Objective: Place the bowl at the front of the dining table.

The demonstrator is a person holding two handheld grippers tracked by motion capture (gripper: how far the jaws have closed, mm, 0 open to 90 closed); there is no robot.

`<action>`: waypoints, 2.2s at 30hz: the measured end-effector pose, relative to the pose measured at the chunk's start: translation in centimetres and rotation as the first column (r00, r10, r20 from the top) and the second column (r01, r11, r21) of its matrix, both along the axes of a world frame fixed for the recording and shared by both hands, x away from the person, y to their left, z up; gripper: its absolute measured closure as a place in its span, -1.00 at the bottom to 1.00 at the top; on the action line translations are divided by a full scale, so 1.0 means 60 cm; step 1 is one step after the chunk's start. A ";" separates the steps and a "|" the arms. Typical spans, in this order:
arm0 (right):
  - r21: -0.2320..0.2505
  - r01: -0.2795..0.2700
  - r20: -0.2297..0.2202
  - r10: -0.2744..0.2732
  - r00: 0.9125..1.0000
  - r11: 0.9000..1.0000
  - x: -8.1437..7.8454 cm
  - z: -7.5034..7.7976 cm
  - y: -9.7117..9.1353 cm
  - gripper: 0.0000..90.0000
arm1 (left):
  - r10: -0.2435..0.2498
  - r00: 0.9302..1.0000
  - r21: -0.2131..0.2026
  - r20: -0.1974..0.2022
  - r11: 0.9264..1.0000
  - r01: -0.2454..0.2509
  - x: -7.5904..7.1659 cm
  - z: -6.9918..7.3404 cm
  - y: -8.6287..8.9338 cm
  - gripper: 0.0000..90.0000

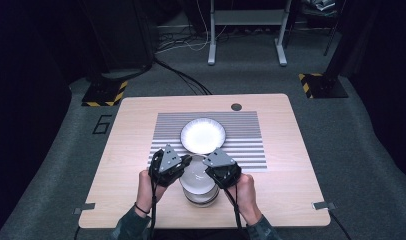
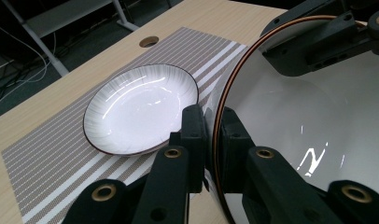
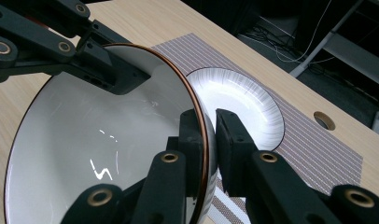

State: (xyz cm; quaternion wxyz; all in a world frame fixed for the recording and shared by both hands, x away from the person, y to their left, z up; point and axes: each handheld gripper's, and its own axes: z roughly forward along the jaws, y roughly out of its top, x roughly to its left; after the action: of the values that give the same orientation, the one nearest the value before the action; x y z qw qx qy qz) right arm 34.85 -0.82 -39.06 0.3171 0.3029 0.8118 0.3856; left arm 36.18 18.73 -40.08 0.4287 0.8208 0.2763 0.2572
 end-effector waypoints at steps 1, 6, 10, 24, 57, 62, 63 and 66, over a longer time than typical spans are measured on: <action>0.001 0.001 0.000 -0.001 1.000 1.000 0.000 0.001 0.000 0.80 | -0.001 1.000 0.002 0.001 1.000 0.001 0.000 0.001 0.001 0.84; 0.001 0.000 0.010 0.000 1.000 1.000 0.001 0.007 0.001 0.80 | -0.001 1.000 -0.004 0.008 1.000 0.001 0.003 0.007 0.001 0.84; -0.002 0.002 0.012 -0.002 1.000 1.000 0.004 0.011 0.002 0.80 | -0.001 1.000 -0.004 0.011 1.000 0.001 0.006 0.011 0.001 0.84; -0.006 0.006 0.004 -0.006 1.000 1.000 0.022 0.019 0.000 0.80 | -0.002 1.000 -0.003 0.012 1.000 0.002 0.023 0.019 -0.002 0.84; 0.001 0.032 0.014 -0.032 0.999 0.999 0.058 0.041 -0.002 0.80 | 0.010 0.999 0.008 0.037 1.000 -0.010 0.057 0.047 -0.010 0.83; -0.004 0.038 0.019 -0.038 0.999 0.999 0.064 0.044 -0.001 0.80 | 0.015 0.999 -0.007 0.037 1.000 -0.014 0.065 0.049 -0.009 0.82; -0.005 0.038 0.018 -0.038 0.999 0.999 0.066 0.045 -0.001 0.80 | 0.016 0.999 -0.010 0.035 1.000 -0.016 0.066 0.048 -0.010 0.82; -0.007 0.043 0.018 -0.043 0.999 0.999 0.070 0.045 -0.001 0.80 | 0.017 0.999 -0.010 0.036 1.000 -0.017 0.069 0.048 -0.010 0.82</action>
State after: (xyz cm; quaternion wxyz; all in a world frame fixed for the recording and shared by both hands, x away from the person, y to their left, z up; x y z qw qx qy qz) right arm 39.05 -0.87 -36.35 0.3334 0.3157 0.8037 0.3785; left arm 40.35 18.10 -37.18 0.4352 0.8117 0.2768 0.2742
